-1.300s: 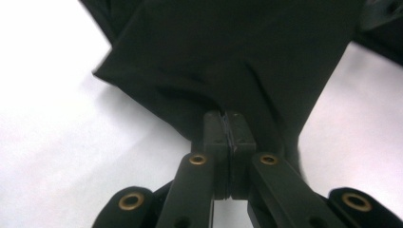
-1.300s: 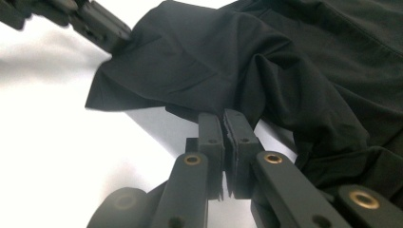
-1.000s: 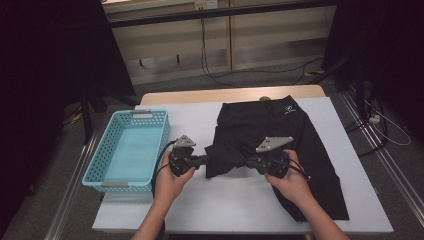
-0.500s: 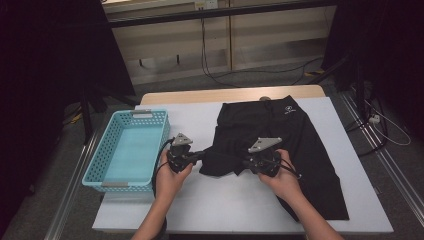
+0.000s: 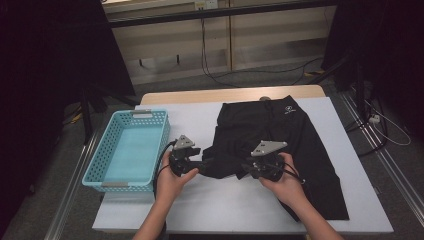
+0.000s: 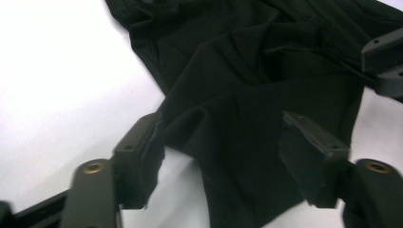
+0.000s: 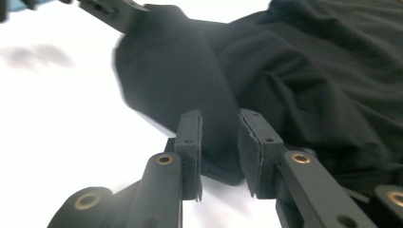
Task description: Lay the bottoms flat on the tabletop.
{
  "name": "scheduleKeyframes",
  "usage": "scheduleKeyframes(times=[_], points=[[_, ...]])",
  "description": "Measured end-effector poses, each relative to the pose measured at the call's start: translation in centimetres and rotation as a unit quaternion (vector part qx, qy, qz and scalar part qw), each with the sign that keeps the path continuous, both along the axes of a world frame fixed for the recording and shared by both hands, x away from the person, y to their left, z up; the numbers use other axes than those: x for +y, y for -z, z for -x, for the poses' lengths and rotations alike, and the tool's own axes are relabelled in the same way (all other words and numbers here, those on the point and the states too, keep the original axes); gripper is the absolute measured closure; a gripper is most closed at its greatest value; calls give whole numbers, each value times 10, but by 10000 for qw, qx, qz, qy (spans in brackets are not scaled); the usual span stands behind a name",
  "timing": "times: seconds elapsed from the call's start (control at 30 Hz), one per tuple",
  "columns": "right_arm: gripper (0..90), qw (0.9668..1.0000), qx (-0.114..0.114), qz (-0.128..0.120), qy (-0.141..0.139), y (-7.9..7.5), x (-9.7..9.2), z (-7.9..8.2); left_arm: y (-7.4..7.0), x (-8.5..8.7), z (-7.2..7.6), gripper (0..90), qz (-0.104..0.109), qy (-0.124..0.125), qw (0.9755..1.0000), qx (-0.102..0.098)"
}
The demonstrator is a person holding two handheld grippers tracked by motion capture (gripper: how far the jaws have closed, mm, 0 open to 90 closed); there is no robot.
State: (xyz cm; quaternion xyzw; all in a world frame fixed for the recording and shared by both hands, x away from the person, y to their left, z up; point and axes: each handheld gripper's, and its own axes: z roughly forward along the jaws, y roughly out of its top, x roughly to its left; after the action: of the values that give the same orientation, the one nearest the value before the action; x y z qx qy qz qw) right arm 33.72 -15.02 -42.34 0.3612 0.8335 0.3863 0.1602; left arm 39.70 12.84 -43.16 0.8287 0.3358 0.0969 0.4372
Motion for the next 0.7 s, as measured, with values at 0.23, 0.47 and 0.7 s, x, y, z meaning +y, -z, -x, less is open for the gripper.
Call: scheduleKeyframes(times=[0.23, 0.47, 0.7], points=[[717, 9981, 208, 303, -499, 18, 25, 13, 4, 3, 2, 261, -54, 5, 9999, 85], [757, 9991, 287, 281, -136, 32, 19, 1, 5, -1, 4, 245, -124, 182, 9997, 104], [900, 9989, 372, 225, -184, 32, 16, -2, 10, -1, 8, 318, -267, 166, 9994, 130]])
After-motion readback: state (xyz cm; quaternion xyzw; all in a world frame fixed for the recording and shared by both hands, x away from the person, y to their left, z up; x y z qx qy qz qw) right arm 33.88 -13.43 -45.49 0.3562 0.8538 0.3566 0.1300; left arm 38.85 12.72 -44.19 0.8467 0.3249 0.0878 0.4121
